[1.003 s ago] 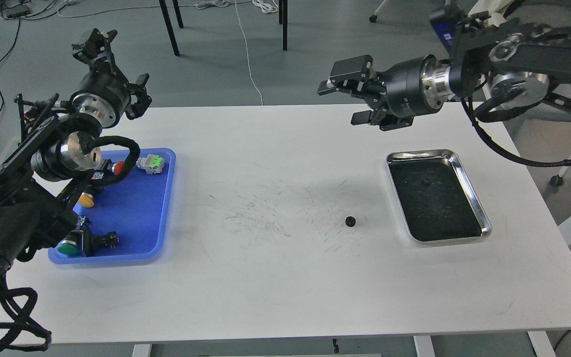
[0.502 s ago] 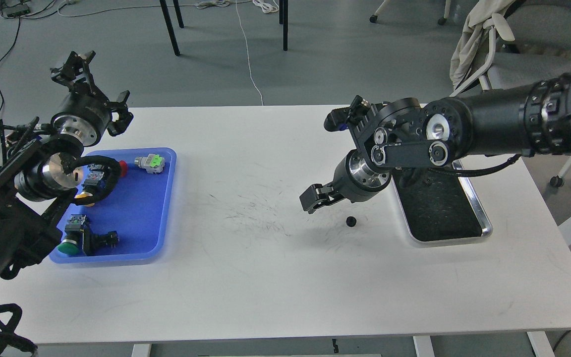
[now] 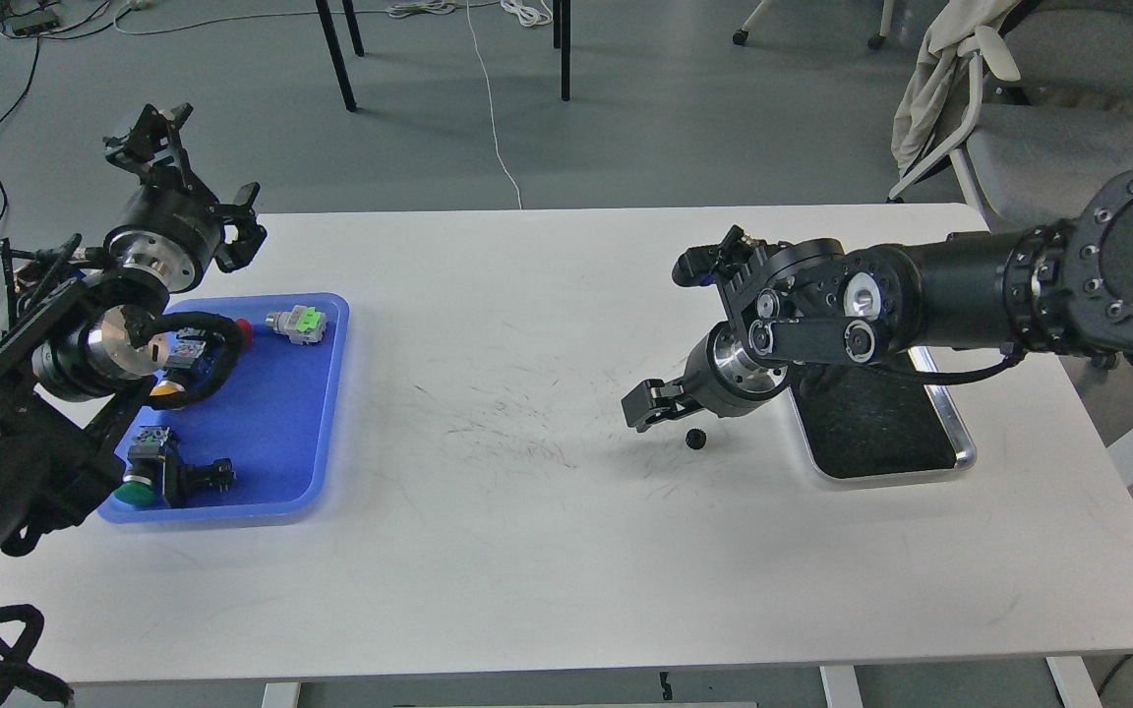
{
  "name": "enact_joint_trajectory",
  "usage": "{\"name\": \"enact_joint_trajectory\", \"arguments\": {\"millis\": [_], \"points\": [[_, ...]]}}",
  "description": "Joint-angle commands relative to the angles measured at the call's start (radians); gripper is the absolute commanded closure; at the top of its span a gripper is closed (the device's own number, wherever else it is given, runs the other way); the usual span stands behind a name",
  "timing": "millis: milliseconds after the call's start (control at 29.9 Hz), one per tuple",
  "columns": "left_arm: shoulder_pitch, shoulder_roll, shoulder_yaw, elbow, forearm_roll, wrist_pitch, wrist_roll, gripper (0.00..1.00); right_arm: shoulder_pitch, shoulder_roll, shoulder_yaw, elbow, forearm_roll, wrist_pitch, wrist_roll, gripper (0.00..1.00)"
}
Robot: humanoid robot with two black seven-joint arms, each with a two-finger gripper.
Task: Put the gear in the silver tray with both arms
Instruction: 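Reach the right gripper down to the black gear on the table, then grasp the gear with the right gripper and lift it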
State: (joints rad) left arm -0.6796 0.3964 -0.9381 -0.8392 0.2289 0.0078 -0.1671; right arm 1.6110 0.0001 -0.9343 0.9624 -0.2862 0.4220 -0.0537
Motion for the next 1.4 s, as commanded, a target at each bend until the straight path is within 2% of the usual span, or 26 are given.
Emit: {"name": "enact_joint_trajectory", "arguments": {"millis": [0, 401, 602, 736, 869, 1037, 1371], "points": [[0.000, 0.001, -0.001, 0.000, 0.000, 0.000, 0.000, 0.02, -0.017, 0.000, -0.003, -0.013, -0.005, 0.000, 0.000, 0.06], [-0.001, 0.009, -0.010, 0.000, 0.001, 0.000, -0.002, 0.02, -0.063, 0.000, -0.011, -0.048, -0.011, 0.001, 0.002, 0.13], [0.000, 0.009, -0.011, 0.000, 0.001, 0.001, -0.008, 0.02, -0.074, 0.000, -0.011, -0.048, -0.044, 0.003, 0.006, 0.26], [-0.001, 0.009, -0.011, 0.000, 0.001, 0.001, -0.008, 0.02, -0.080, 0.000, -0.011, -0.048, -0.047, 0.009, 0.011, 0.28], [-0.001, 0.009, -0.011, 0.000, 0.001, 0.003, -0.008, 0.02, -0.080, 0.000, -0.012, -0.048, -0.057, 0.011, 0.011, 0.35], [-0.001, 0.009, -0.010, 0.000, 0.001, 0.015, -0.014, 0.02, -0.080, 0.000, -0.030, -0.048, -0.088, 0.009, 0.011, 0.52], [-0.001, 0.015, -0.011, 0.000, 0.001, 0.018, -0.015, 0.02, -0.082, 0.000, -0.049, -0.054, -0.088, 0.009, 0.011, 0.62]]}}
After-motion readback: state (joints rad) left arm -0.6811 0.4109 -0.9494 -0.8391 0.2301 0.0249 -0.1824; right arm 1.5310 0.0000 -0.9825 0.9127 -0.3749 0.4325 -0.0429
